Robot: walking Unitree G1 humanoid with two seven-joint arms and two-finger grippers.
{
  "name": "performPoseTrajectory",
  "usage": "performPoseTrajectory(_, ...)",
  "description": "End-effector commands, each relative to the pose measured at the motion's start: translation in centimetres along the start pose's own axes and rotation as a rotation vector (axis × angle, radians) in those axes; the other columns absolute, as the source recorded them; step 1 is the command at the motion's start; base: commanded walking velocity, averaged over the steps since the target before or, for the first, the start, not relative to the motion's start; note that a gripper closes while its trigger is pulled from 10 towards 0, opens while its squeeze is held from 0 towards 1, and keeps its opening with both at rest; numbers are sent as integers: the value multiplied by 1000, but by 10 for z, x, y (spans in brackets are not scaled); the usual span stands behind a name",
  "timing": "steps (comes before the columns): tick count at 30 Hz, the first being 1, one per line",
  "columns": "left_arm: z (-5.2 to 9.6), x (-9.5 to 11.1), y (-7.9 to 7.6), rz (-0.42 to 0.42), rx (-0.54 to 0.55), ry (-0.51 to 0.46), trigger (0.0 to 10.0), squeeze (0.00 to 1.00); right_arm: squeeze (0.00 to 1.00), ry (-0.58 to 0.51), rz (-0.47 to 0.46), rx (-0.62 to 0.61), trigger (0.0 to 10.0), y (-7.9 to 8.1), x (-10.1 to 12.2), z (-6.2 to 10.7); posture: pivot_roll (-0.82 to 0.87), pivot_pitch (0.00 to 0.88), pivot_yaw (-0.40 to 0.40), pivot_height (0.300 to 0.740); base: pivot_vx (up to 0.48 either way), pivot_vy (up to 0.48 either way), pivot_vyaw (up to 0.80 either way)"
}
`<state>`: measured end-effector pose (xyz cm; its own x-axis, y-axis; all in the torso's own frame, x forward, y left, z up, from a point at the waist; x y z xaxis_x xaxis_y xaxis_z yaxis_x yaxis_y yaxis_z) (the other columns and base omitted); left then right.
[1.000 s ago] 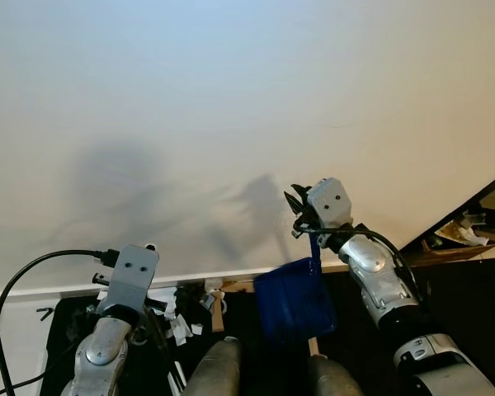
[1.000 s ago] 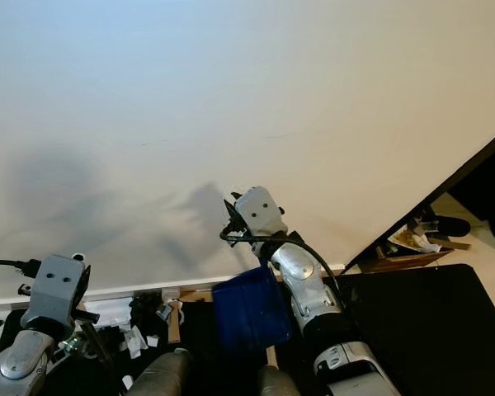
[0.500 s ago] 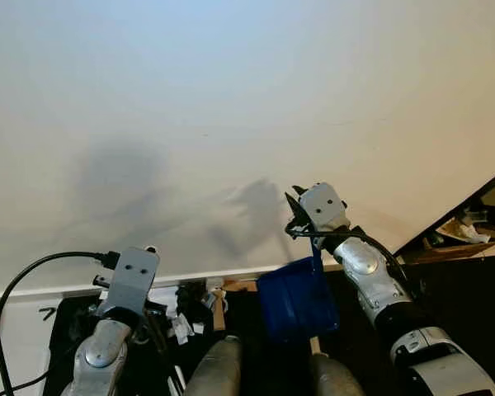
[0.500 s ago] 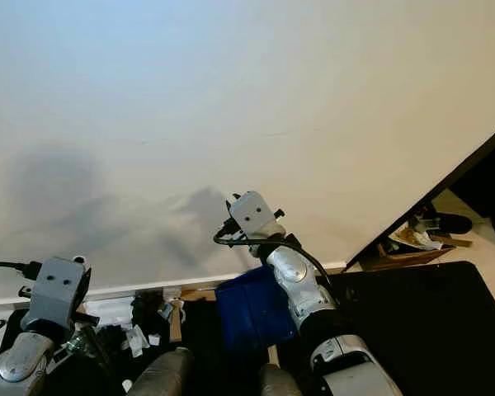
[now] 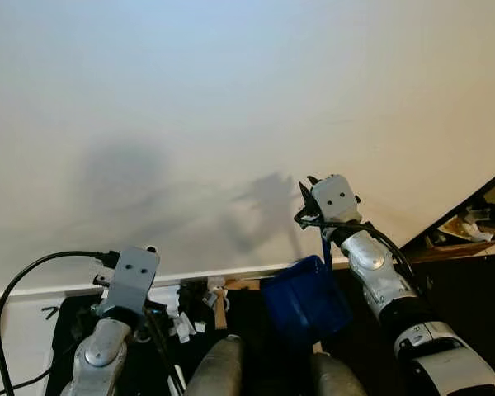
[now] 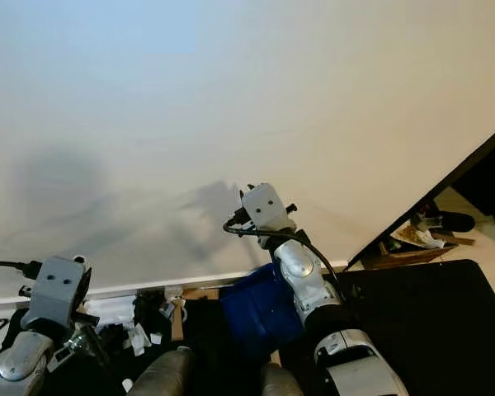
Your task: Sweep floor
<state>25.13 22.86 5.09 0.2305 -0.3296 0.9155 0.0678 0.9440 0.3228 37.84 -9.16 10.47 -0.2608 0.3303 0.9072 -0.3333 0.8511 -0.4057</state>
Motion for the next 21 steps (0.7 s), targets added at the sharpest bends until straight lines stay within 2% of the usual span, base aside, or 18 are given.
performPoseTrajectory(1,3,-1,6,-28,0,10,10000,0,0,-147,44,-46,10000,-14,32,-8,279,134,-7,740,0,0,0)
performPoseTrajectory(6,3,-2,5,-30,-3,12,10000,0,0,-135,49,-62,10000,-13,29,-9,284,136,-7,740,0,0,0)
performPoseTrajectory(14,5,-3,7,-31,4,14,10000,0,0,-93,63,-170,10000,-20,23,-7,286,137,-12,740,0,0,0)
performPoseTrajectory(17,5,-3,6,-29,1,16,10000,0,0,-68,27,-224,10000,-15,20,-2,280,139,-11,740,0,0,0)
performPoseTrajectory(21,4,-3,3,-28,-4,15,10000,0,0,-53,-11,-239,10000,-8,17,-1,277,137,-11,740,0,0,0)
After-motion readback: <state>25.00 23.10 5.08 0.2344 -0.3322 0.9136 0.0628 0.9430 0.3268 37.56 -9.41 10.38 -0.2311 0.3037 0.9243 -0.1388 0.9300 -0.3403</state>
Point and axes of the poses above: a point about 5 cm out from each wrist's last joint towards the gripper, its own z axis pointing back from the gripper into the wrist, its own x axis along the axis of the wrist's last joint, y = z × x, the point moved 5 cm from there along -z, pointing out of the wrist towards the gripper, and after that the axes turned 2 degrees about z, right-handed, at the moved point
